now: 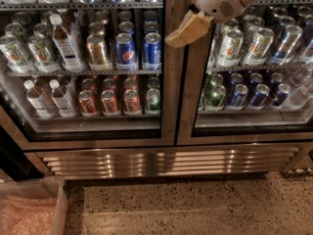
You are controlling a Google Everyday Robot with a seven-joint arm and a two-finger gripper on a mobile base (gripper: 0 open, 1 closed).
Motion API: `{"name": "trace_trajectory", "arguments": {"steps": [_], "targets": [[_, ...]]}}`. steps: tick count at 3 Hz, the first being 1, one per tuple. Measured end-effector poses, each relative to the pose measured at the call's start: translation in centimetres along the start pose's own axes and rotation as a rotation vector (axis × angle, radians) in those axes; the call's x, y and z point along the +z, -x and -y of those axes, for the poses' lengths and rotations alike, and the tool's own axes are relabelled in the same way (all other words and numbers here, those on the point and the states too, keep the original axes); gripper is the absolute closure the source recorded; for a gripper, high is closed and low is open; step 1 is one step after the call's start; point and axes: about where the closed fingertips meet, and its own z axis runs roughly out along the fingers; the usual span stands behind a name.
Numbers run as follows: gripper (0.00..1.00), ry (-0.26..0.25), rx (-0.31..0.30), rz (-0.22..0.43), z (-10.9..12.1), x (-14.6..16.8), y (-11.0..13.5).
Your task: Open left fridge door
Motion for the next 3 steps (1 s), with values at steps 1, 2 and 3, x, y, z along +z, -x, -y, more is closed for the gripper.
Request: {"name": "trace_trajectory", "arguments": {"steps": [1, 2, 3], "targets": [[0.65, 0.0, 0.0, 0.0, 0.0, 0.0, 0.0], [0.89, 0.0, 0.0, 0.0, 0.0, 0.01, 0.0], [1.0, 0.0, 0.0, 0.0, 0.0, 0.01, 0.0]]}}
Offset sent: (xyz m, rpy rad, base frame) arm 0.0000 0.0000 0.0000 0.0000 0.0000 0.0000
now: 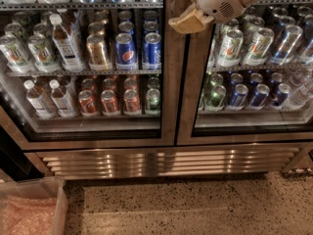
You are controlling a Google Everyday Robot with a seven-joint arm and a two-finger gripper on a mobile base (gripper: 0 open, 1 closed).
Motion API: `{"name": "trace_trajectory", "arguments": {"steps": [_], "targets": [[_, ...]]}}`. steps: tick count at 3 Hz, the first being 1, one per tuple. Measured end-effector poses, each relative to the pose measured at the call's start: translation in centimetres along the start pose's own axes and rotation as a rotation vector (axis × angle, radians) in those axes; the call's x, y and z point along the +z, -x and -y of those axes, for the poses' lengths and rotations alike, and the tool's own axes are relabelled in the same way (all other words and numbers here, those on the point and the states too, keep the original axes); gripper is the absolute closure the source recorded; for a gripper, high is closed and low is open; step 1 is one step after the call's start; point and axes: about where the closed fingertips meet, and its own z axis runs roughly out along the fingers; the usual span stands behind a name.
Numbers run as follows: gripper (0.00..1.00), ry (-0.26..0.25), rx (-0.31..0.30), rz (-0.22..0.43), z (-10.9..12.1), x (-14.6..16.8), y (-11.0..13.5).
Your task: Open left fridge door
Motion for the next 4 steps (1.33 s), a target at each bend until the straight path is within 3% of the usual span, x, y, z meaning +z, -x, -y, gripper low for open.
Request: {"name": "trace_trajectory", "arguments": {"steps": [4], "targets": [[1.0, 0.0, 0.0, 0.0, 1.6, -1.7, -0.4]]}}
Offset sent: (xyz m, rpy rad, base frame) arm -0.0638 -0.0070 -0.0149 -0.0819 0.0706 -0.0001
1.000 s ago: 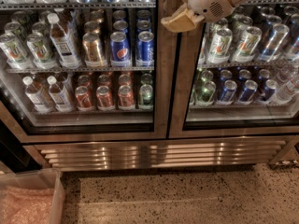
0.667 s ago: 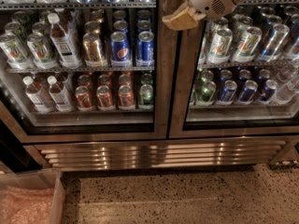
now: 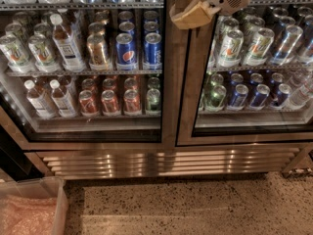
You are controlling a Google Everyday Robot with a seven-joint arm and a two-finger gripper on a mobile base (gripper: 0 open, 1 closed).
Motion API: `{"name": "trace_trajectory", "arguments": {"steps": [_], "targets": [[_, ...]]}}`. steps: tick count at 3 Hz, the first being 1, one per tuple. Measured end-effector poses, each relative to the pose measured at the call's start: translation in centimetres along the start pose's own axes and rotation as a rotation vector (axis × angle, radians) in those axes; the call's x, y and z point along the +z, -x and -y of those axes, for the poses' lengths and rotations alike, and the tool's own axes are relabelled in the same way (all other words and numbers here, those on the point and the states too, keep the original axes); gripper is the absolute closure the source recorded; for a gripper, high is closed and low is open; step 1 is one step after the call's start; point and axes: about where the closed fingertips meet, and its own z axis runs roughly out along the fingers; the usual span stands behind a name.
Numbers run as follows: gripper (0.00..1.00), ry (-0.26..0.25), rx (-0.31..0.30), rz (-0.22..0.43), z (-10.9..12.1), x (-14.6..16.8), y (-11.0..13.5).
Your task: Open left fridge door
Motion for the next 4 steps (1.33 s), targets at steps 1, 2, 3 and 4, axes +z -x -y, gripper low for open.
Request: {"name": "trace_trajectory", "arguments": {"steps": [1, 2, 3, 4], "targets": [[0.81, 0.0, 0.0, 0.0, 0.1, -0.1, 0.0], [0.58, 0.0, 0.0, 0.0, 0.1, -0.1, 0.0], [0.34, 0.004, -0.02, -0.007, 0.3, 0.0, 0.3], [0.11, -0.075, -0.032, -0.053, 0.3, -2.2, 0.5]]}}
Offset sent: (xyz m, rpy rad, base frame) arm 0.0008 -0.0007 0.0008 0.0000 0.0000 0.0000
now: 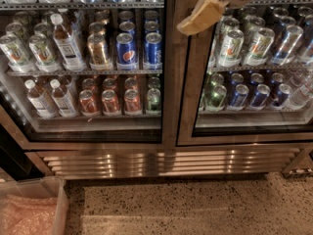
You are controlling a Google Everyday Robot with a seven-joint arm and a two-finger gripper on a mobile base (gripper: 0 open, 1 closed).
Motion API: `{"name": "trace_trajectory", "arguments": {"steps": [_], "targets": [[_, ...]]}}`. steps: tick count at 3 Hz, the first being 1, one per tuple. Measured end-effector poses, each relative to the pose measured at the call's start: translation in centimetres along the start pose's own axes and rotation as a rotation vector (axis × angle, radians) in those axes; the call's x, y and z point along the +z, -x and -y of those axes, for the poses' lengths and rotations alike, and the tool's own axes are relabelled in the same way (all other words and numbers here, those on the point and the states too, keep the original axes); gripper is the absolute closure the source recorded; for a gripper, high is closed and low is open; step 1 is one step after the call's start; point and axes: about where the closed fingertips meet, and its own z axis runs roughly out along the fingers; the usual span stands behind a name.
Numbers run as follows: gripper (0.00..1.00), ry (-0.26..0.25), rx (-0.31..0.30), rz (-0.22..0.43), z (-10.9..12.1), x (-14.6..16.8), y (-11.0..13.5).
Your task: Open left fridge door
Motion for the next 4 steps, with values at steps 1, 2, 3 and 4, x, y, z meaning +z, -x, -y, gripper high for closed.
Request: {"name": "trace_trajectory", "arguments": {"steps": [1, 2, 3, 4], "targets": [[0.0, -0.113, -0.01, -0.04, -0.5, -3.0, 0.5], [0.0, -0.213, -0.017, -0.075, -1.3, -5.7, 0.9], [0.0, -0.213, -0.017, -0.075, -1.3, -5.7, 0.9], [0.0, -0.28, -0.03, -0.102, -1.4, -7.6, 1.4]]}}
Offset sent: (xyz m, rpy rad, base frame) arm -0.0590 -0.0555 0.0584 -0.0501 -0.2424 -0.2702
